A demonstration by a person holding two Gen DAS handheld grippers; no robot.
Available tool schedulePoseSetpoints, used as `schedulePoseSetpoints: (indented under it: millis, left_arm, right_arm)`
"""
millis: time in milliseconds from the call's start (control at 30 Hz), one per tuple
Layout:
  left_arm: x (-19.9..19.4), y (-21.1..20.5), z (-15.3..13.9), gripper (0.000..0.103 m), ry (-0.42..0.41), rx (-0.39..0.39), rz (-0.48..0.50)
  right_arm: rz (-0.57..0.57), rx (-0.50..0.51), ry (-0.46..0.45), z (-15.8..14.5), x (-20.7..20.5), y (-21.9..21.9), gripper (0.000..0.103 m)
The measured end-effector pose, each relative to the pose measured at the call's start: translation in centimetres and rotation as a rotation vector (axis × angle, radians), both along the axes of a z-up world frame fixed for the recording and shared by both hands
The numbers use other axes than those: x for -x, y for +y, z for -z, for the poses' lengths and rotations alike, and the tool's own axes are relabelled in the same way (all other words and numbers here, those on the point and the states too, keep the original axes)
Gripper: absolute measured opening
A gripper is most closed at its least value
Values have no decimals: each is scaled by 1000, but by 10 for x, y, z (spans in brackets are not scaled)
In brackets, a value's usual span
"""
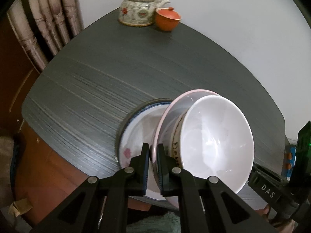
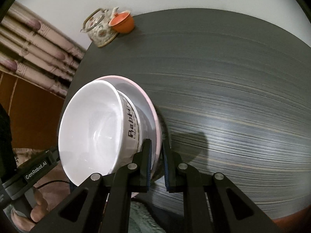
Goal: Organize plates and bowls
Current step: 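Lower the bowl stack onto the pink-flower plate with the right tool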
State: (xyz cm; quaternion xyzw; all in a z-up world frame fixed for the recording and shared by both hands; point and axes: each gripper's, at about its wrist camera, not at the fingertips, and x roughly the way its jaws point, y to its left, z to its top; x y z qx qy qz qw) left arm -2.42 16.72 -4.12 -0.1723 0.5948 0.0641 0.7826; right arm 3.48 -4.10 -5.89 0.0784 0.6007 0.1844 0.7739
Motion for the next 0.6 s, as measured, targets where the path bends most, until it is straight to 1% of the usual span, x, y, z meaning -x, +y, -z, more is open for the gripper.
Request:
schedulePoseSetpoints:
  millis: [233, 433, 600]
  left_arm:
    - [2, 21, 8, 6, 10, 10, -19]
    - [-1, 27, 11, 6, 17, 27, -25]
    - [-6, 29, 12, 6, 6, 27, -32]
  right_arm:
    - [-27, 16, 30, 15, 3, 22, 12]
    - [-35, 35, 29, 21, 2, 31, 12]
    - [-30, 48, 25, 23, 0, 39, 12]
